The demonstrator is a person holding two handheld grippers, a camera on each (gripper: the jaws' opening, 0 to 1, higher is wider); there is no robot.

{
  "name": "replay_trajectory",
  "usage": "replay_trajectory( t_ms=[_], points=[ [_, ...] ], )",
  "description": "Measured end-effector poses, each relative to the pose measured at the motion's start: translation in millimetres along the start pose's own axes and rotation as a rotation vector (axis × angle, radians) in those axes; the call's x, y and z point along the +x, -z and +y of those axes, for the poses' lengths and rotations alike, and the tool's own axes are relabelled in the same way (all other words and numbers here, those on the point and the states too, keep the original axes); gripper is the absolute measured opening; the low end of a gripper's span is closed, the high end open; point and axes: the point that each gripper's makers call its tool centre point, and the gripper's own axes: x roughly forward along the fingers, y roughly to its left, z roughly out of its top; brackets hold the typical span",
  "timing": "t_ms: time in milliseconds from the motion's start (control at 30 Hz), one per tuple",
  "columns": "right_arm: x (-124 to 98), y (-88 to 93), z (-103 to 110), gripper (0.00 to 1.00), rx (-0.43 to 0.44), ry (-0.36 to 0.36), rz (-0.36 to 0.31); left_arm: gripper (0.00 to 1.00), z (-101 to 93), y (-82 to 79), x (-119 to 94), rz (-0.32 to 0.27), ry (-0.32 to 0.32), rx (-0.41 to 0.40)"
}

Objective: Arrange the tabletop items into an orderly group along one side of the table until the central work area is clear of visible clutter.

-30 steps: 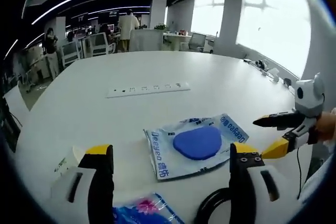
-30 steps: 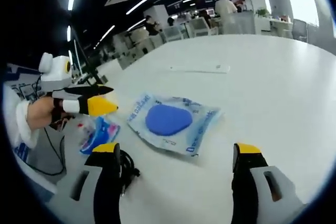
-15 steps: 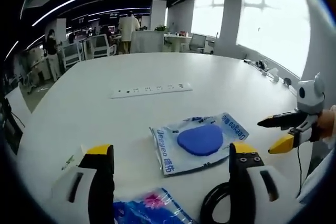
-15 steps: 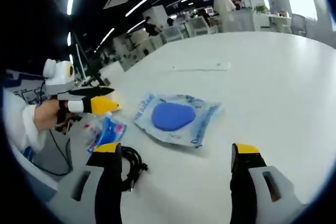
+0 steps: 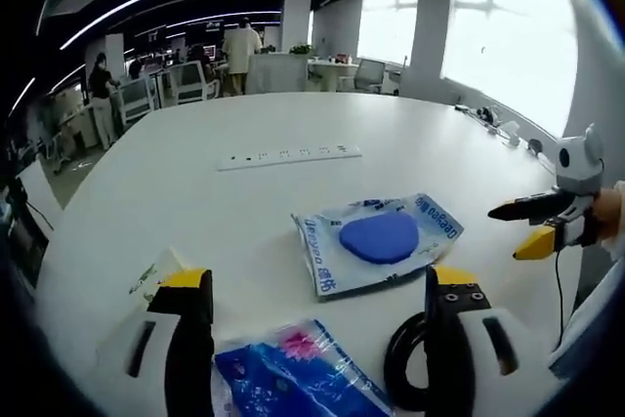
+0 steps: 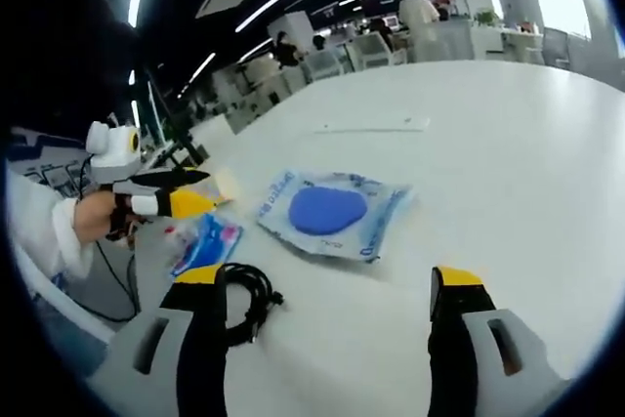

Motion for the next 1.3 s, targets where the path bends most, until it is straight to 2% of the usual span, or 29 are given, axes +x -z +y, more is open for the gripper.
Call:
replay_trajectory(
  t_ms=[267,600,667,800,1300],
  points=[
    [-7.1,8.7,-3.8,0.84,0.021,0.009,0.011,0.91,9.7,16.1,-10.1,0.012,-0.021,-0.028],
    [-7.8,15.5,-3.5,0.83,0.034,0.009,0.025,0.9,15.0,19.3,-13.0,0.015,-0.032,-0.041],
    [-7.2,14.3,-3.4,0.83,0.06,0.001,0.014,0.89,17.5,19.7,-13.2,0.018,-0.035,-0.041],
    [-7.6,14.6,-5.2,0.82,0.066,0.002,0.012,0.87,22.8,15.9,-15.8,0.01,-0.041,-0.028],
    [-17.1,25.6,-17.0,0.81,0.161,0.007,-0.005,0.83,82.3,20.5,-25.5,0.064,-0.108,0.048]
  ],
)
